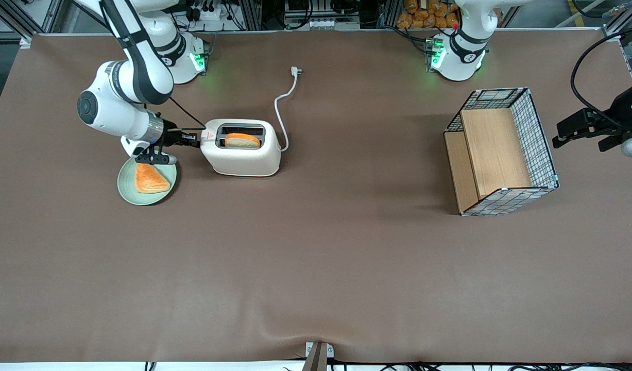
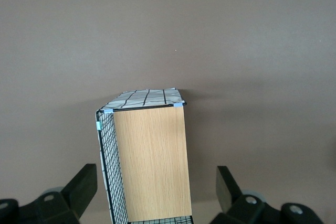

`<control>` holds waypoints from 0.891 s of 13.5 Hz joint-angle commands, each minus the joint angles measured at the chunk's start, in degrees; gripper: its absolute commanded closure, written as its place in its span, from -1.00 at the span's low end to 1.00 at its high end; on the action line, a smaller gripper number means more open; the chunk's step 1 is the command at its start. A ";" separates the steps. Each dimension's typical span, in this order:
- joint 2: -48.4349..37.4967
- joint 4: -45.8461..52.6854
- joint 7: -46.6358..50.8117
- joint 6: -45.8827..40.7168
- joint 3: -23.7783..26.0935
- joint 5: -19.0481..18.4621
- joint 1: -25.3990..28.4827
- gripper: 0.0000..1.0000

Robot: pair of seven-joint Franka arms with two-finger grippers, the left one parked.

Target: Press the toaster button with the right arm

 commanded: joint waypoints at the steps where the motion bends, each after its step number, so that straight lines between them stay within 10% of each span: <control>1: 1.65 -1.31 -6.28 4.12 0.21 3.89 0.94 1.00; 12: 6.31 -1.31 -12.51 7.81 0.21 5.03 -0.81 1.00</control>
